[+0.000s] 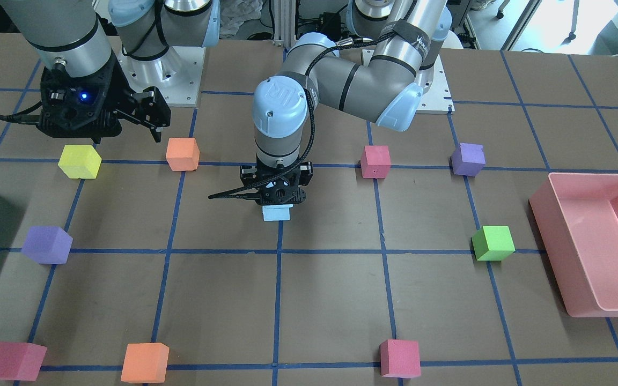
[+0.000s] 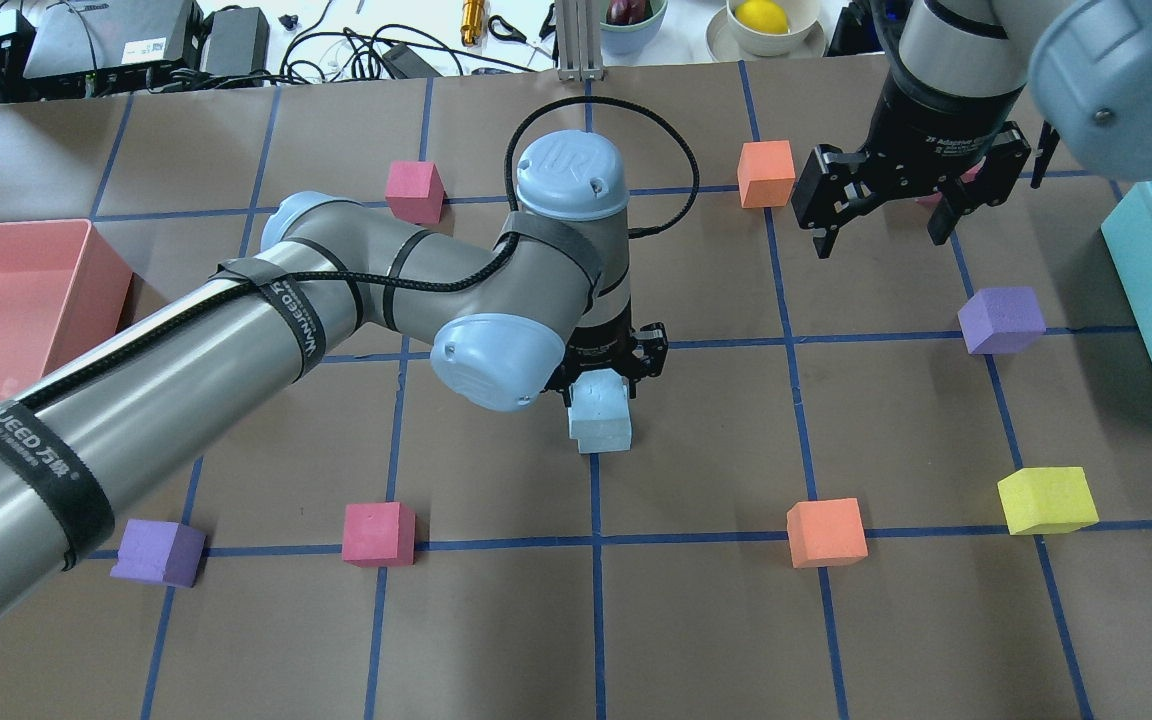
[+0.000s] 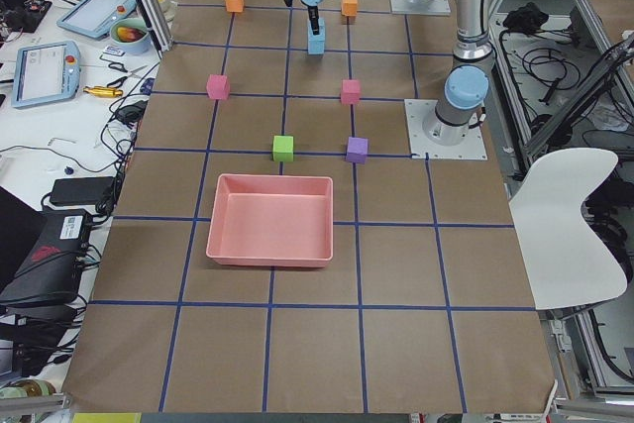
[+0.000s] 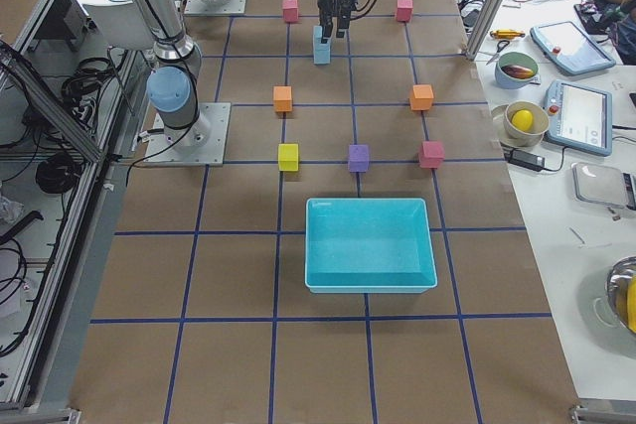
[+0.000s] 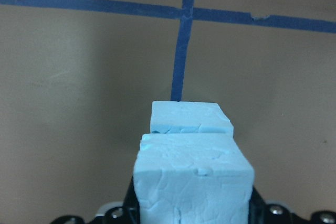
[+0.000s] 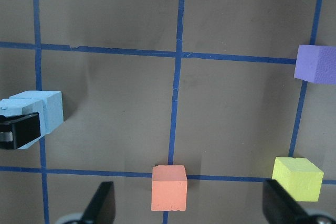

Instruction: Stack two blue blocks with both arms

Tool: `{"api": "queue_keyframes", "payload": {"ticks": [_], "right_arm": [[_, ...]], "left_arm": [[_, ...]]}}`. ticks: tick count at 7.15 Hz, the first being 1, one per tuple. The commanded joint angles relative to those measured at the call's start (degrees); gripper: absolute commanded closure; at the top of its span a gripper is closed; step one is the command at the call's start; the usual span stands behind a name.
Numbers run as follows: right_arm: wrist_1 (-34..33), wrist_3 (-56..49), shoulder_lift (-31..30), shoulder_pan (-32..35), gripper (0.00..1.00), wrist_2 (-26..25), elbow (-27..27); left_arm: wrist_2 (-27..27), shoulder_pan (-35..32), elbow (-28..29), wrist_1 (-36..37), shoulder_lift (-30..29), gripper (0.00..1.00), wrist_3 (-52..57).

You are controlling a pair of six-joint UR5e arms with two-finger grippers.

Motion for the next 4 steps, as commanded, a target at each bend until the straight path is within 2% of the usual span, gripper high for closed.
{"api": "queue_keyframes", "payload": {"ticks": [1, 2, 4], "right_arm": [[0.08, 1.68, 0.04, 0.0, 0.0, 0.87, 0.06], [0.08, 1.69, 0.04, 0.0, 0.0, 1.06, 0.06], [0.08, 1.78, 0.04, 0.0, 0.0, 1.06, 0.15]], "left_arm": [[0.32, 1.68, 1.9, -1.03, 3.48, 0.0, 3.07], [0.32, 4.82, 2.52, -3.39, 5.15, 0.0, 4.83], [0.23, 14.82, 2.71, -8.49, 10.67, 0.0, 18.58]]}}
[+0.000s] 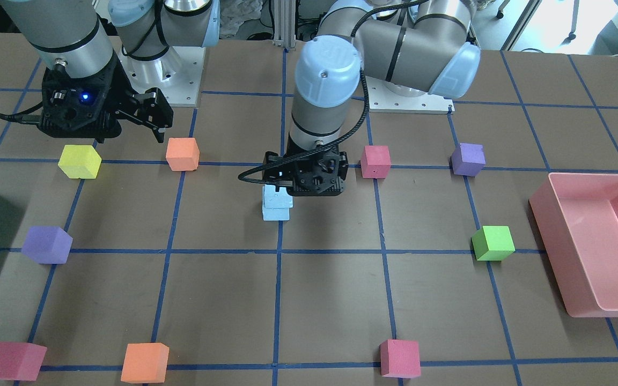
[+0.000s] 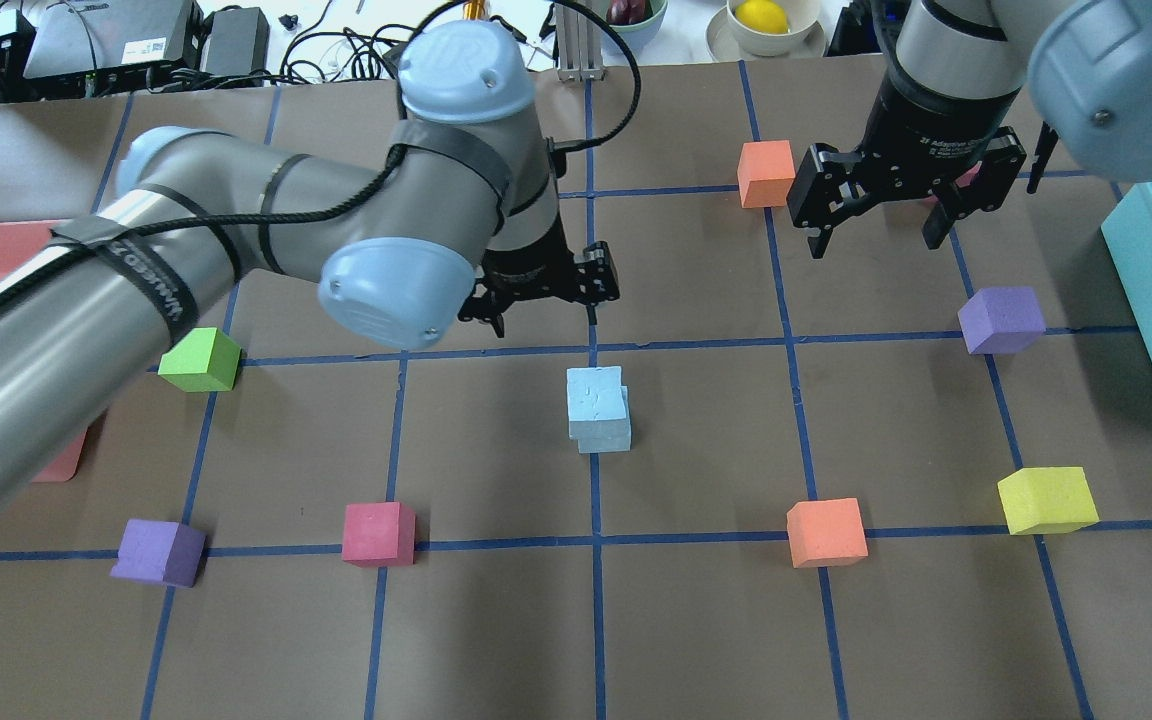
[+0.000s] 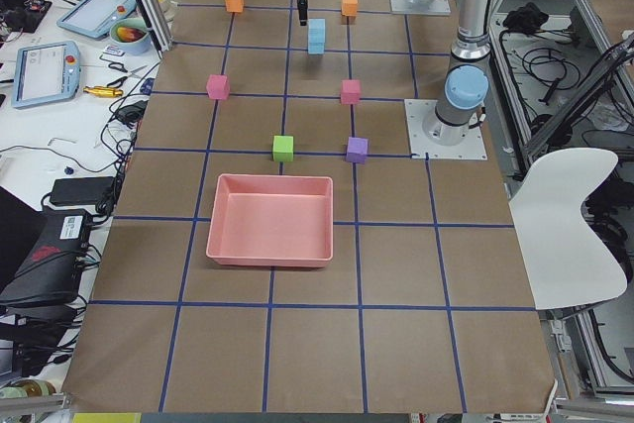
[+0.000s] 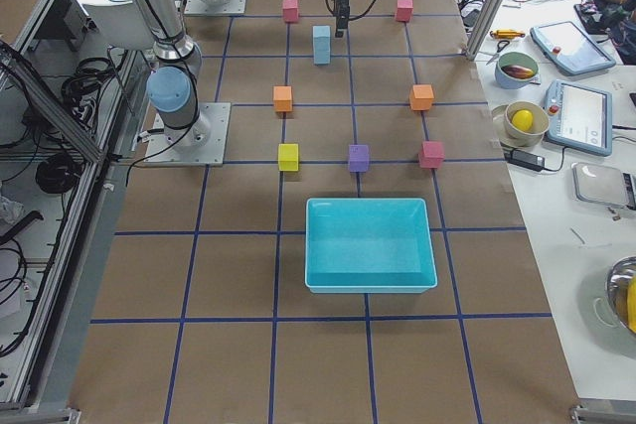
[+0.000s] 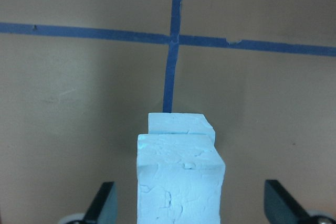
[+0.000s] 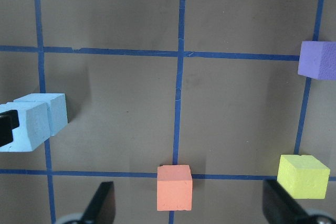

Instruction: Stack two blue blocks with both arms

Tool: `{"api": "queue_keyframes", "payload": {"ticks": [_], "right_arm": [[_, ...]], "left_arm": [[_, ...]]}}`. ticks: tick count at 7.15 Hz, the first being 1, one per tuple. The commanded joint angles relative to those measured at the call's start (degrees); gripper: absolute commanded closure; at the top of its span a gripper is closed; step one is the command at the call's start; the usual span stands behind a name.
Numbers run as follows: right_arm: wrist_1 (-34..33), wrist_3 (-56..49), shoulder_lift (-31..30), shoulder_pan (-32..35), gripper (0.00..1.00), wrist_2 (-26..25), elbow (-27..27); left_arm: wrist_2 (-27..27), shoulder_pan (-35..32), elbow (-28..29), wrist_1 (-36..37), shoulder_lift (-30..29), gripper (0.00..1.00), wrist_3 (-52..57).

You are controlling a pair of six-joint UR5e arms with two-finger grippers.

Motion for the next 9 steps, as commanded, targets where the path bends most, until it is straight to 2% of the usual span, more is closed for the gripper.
{"api": "queue_keyframes", "payload": {"ticks": [1, 2, 3, 4, 5, 9], "right_arm": [[-0.08, 0.08, -0.05, 0.0, 0.0, 0.06, -0.05], [-0.08, 0.08, 0.03, -0.09, 0.0, 0.06, -0.05], [-0.08, 0.08, 0.04, 0.0, 0.0, 0.06, 0.03], [-0.08, 0.08, -0.05, -0.09, 0.0, 0.06, -0.14], [-0.08, 0.08, -0.05, -0.09, 0.0, 0.06, -0.14], [-0.08, 0.16, -0.05, -0.09, 0.0, -0.03, -0.06]], "left_arm": [[0.19, 10.25, 0.44, -3.74, 6.0, 0.0, 12.82], [0.28, 13.34, 1.23, -4.8, 8.37, 0.0, 16.52], [0.28, 15.55, 4.37, -9.94, 9.7, 0.0, 17.08], [3.15, 17.92, 9.88, -15.47, 9.8, 0.0, 17.35], [3.53, 19.42, 12.2, -16.75, 9.63, 0.0, 19.53], [3.53, 18.82, 11.7, -16.94, 10.07, 0.0, 19.37]]}}
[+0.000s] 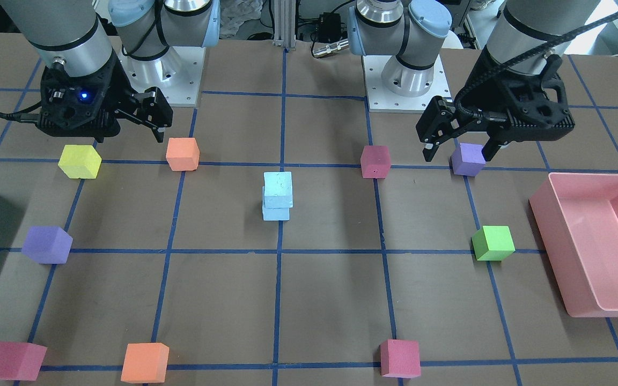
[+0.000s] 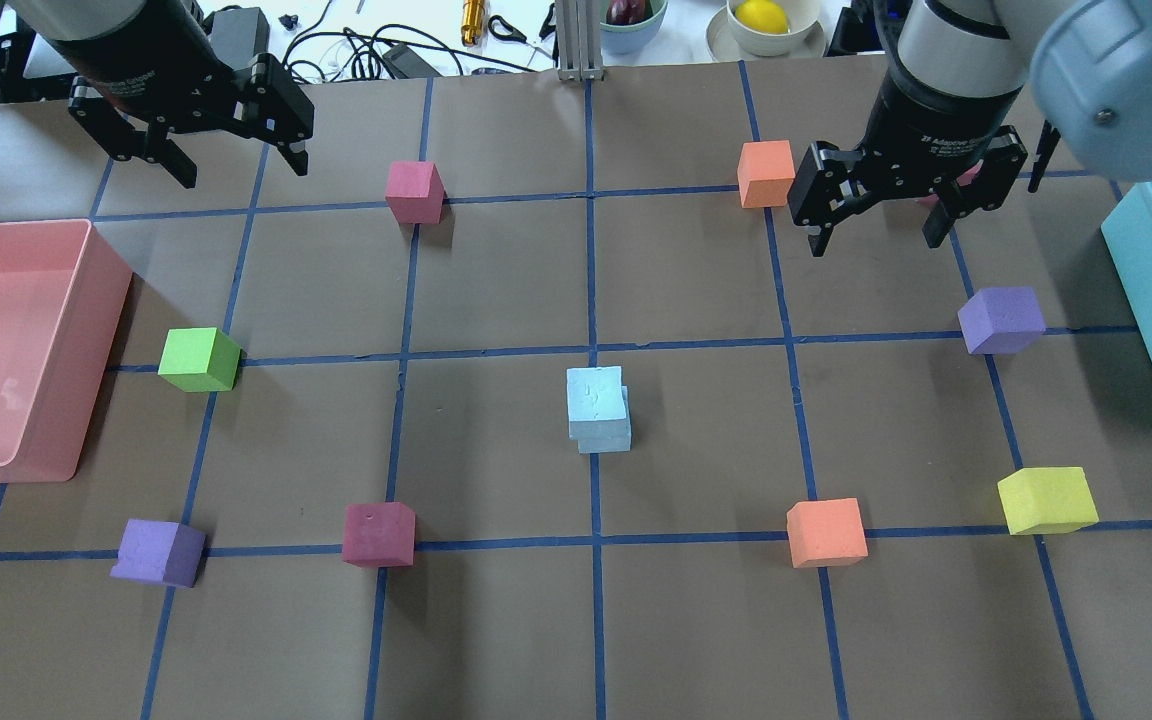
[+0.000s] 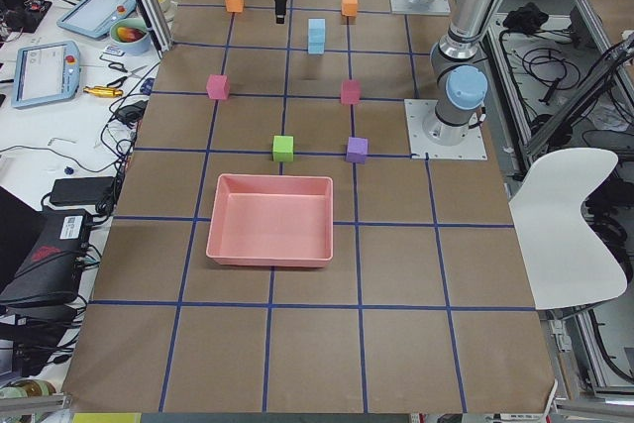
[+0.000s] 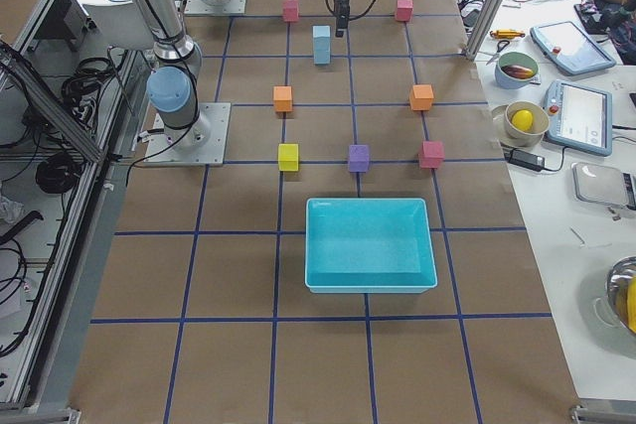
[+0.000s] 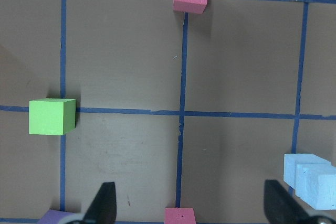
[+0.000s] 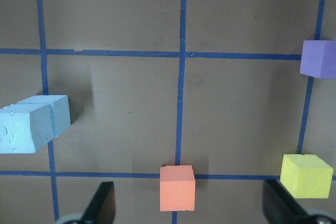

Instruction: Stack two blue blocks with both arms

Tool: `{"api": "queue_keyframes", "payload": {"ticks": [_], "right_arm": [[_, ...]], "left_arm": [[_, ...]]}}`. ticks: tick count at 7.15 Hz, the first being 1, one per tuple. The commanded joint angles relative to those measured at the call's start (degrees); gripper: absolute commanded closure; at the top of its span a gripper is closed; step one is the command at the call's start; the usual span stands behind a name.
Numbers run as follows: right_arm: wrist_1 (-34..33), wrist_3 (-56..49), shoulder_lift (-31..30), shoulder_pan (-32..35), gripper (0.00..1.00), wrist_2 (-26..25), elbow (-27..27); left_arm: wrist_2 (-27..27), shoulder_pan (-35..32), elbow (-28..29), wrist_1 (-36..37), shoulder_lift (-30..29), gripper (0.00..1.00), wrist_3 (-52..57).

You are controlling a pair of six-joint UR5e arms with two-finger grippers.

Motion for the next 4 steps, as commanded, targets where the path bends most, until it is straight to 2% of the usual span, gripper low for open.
{"api": "queue_keyframes", "payload": {"ticks": [1, 4], "right_arm": [[-0.09, 0.07, 0.04, 0.0, 0.0, 0.02, -0.06], [-0.09, 0.07, -0.05, 0.0, 0.0, -0.07, -0.06]], "left_arm": [[-0.01, -0.26, -1.26, -0.05, 0.59, 0.0, -0.02], [0.25, -0.27, -2.41, 0.21, 1.56, 0.0, 0.33]]}}
